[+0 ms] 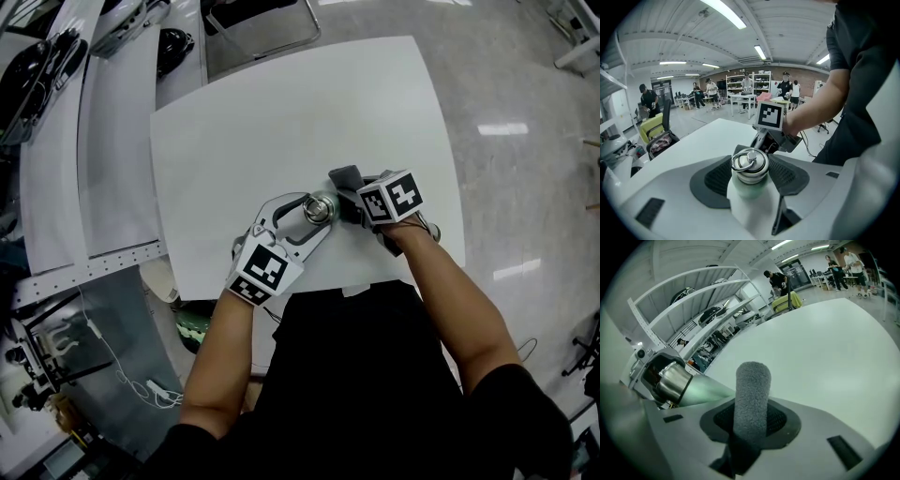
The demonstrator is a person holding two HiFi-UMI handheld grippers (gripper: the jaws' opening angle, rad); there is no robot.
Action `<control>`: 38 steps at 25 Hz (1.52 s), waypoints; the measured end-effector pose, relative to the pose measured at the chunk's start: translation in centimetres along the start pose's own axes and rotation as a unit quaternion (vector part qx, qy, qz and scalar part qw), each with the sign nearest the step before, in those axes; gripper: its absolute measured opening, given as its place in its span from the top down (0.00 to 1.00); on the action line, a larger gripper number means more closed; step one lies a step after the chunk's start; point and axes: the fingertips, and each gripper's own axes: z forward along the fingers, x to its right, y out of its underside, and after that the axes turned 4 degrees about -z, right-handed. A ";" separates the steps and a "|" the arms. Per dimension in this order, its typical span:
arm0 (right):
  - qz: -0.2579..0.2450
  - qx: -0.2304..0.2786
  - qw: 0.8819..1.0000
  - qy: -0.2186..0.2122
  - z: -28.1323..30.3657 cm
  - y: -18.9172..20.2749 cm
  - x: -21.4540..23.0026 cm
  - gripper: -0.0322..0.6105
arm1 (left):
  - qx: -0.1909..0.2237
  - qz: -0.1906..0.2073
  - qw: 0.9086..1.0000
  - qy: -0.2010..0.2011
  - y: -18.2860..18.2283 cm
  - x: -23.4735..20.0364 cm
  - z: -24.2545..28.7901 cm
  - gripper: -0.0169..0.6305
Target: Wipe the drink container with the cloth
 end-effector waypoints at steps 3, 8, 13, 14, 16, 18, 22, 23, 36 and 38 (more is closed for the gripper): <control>0.018 0.033 0.999 -0.006 -1.1 -0.4 0.2 0.77 | -0.004 0.009 1.000 0.011 0.2 0.1 0.2 0.58; 0.040 0.090 0.995 -0.020 -4.1 -1.2 -0.1 0.77 | -0.022 0.047 0.997 0.056 0.7 0.5 0.2 0.58; 0.034 0.118 0.991 -0.055 -6.9 -2.0 -1.6 0.77 | -0.046 0.098 0.988 0.110 0.6 1.1 0.2 0.58; 0.031 0.123 0.990 -0.062 -7.4 -2.2 -2.0 0.77 | -0.051 0.108 0.986 0.118 0.6 1.1 0.2 0.58; 0.022 0.130 0.989 -0.069 -8.1 -2.6 -2.6 0.77 | -0.057 0.125 0.982 0.129 0.5 1.2 0.4 0.58; 0.014 0.137 0.988 -0.074 -8.8 -2.9 -3.2 0.77 | -0.062 0.135 0.980 0.133 0.3 1.2 0.5 0.58; 0.002 0.144 0.986 -0.086 -9.5 -3.5 -4.3 0.77 | -0.065 0.126 0.981 0.131 0.4 1.3 0.7 0.58; -0.003 0.144 0.986 -0.088 -9.6 -3.6 -4.5 0.77 | -0.063 0.119 0.983 0.129 0.4 1.4 0.6 0.58; -0.113 0.099 0.983 -0.106 -7.3 -6.7 -6.3 0.77 | 0.053 -0.039 0.998 -0.014 -0.8 1.0 -0.4 0.56; -0.131 0.083 0.982 -0.107 -6.7 -7.0 -6.3 0.77 | 0.062 -0.069 0.995 -0.025 -0.9 1.2 -0.4 0.56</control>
